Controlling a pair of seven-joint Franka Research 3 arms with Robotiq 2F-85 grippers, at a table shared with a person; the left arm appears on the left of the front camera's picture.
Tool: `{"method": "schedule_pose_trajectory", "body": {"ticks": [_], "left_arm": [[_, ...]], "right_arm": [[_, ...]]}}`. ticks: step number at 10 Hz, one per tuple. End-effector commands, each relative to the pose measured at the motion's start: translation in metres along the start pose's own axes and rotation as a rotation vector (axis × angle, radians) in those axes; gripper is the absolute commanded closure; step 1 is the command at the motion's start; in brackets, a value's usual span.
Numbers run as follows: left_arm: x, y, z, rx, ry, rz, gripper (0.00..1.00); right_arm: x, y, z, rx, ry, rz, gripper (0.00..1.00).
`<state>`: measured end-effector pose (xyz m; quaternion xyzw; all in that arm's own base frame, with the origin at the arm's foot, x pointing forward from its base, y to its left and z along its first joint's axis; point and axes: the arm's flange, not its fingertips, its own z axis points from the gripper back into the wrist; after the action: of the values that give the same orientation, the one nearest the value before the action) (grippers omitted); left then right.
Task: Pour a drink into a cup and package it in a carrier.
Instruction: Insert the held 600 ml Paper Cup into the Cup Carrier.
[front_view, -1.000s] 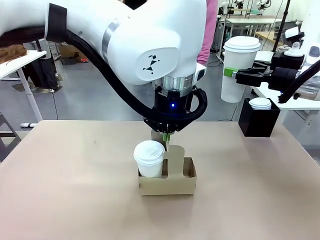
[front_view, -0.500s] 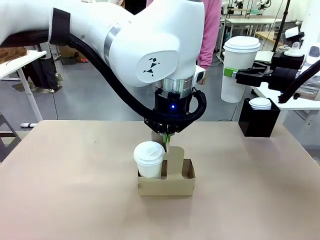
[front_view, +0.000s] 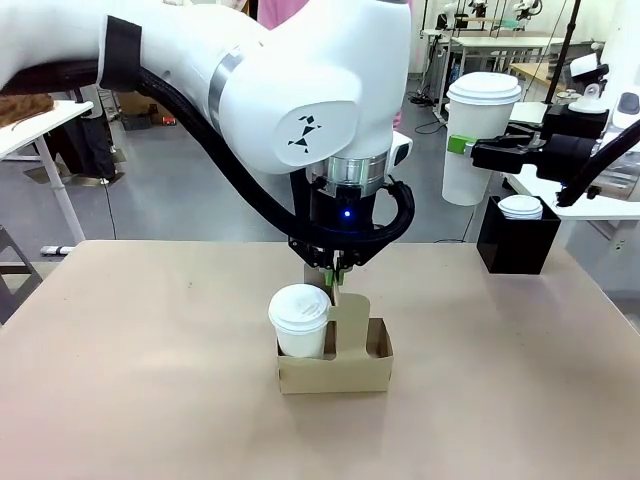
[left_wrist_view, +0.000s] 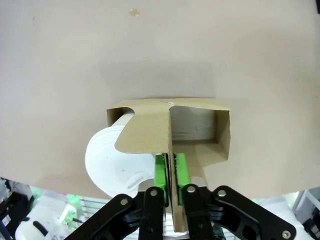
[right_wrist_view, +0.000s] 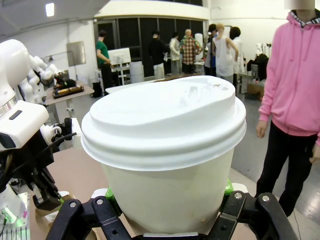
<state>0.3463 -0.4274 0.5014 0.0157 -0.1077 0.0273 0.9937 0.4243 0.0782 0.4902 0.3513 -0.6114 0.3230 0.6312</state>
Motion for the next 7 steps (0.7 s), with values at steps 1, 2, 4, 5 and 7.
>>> {"method": "schedule_pose_trajectory", "body": {"ticks": [1, 2, 4, 5, 7], "left_arm": [[0.001, 0.018, 0.007, -0.037, 0.028, -0.016, 0.32], [0.001, 0.022, 0.016, -0.051, 0.039, -0.038, 0.0], [0.0, 0.038, 0.044, -0.089, 0.069, -0.112, 0.0], [-0.002, 0.051, 0.061, -0.105, 0.076, -0.158, 0.07], [0.006, 0.095, 0.089, -0.142, 0.08, -0.307, 0.0]], "right_arm": [[0.003, 0.0, -0.004, -0.003, -0.015, -0.005, 0.2], [0.0, 0.0, 0.0, 0.0, 0.0, 0.0, 0.2], [-0.017, -0.028, -0.014, 0.156, 0.073, -0.068, 0.2], [-0.027, -0.033, -0.018, 0.258, 0.089, -0.095, 0.2], [-0.046, -0.036, -0.024, 0.402, 0.073, -0.102, 0.2]]}}
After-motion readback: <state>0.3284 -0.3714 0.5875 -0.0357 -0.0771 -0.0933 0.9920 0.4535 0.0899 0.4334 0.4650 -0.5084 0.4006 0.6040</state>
